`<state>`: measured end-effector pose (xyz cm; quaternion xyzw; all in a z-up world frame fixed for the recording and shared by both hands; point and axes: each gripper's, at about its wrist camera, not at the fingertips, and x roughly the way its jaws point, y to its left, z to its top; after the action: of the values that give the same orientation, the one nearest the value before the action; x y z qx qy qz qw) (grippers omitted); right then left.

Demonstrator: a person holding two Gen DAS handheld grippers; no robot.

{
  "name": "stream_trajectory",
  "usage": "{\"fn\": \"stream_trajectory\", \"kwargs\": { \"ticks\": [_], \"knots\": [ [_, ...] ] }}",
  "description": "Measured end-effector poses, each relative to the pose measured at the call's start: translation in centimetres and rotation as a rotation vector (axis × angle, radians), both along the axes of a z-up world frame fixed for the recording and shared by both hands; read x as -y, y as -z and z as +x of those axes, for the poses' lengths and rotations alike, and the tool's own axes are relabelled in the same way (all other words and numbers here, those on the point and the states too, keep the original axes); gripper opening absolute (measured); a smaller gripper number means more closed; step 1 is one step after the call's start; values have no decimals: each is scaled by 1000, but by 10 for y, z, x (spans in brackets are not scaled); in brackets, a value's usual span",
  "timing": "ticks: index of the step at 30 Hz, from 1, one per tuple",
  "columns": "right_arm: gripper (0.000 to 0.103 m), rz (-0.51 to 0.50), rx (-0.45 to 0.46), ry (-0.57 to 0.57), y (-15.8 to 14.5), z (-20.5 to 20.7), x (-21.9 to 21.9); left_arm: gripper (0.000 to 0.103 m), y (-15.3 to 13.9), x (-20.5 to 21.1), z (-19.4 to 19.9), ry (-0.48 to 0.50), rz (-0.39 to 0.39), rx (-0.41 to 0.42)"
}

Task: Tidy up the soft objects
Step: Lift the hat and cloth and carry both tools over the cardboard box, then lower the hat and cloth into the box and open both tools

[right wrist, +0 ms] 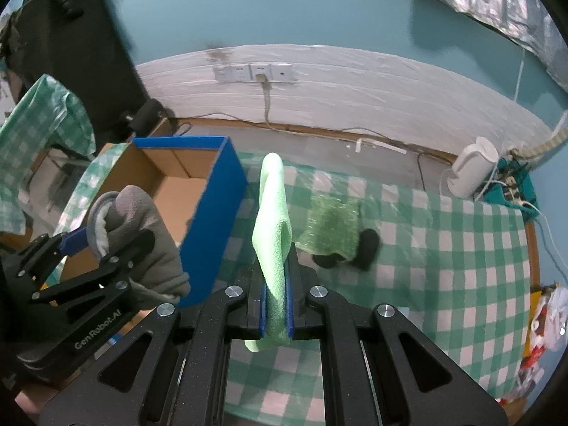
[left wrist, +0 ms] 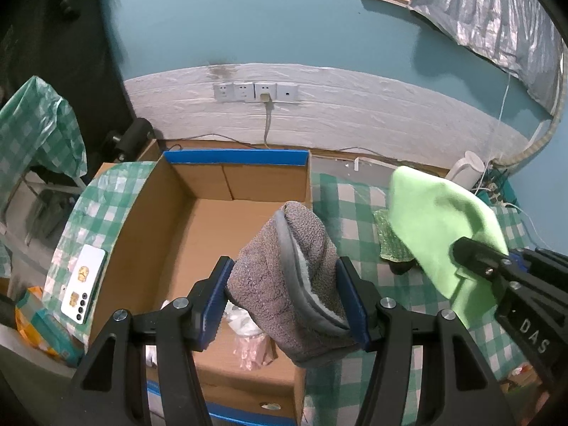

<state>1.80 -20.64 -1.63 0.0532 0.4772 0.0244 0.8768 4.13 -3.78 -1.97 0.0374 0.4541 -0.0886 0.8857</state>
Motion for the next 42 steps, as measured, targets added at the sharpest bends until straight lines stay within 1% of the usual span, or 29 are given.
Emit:
{"fn": "stream_trajectory", "kwargs": {
  "ticks": [2,5,8,11,17,22,26,28,36,42],
  "knots": [
    [7,1,5,-15,-2,2,-8,60,-3,-5,-2,-3,-5,6],
    [7,2,12,-39,-4,6,-20,60,-8,-14,-2,-5,-39,1],
    [7,2,20,-61,-6,9,-31,60,-11,-22,-1,-21,-49,7],
    [7,6,30,-85,-7,12,-42,60,-12,-33,0,-31,-80,-4],
    [7,3,32,-122,-8,16,-63,60,-10,-55,4,-72,-90,-10],
    [7,4,27,-152,-7,20,-81,60,-6,-77,9,-122,-76,-11],
    [7,8,17,-180,-4,23,-94,60,5,-95,16,-157,-83,-50],
    [7,9,10,-190,-1,25,-101,60,11,-102,17,-172,-71,-62],
    [7,14,-21,-230,11,33,-126,60,24,-116,16,-191,-43,-80],
    [8,31,-49,-248,22,38,-135,62,36,-120,16,-201,-22,-111]
  ]
}}
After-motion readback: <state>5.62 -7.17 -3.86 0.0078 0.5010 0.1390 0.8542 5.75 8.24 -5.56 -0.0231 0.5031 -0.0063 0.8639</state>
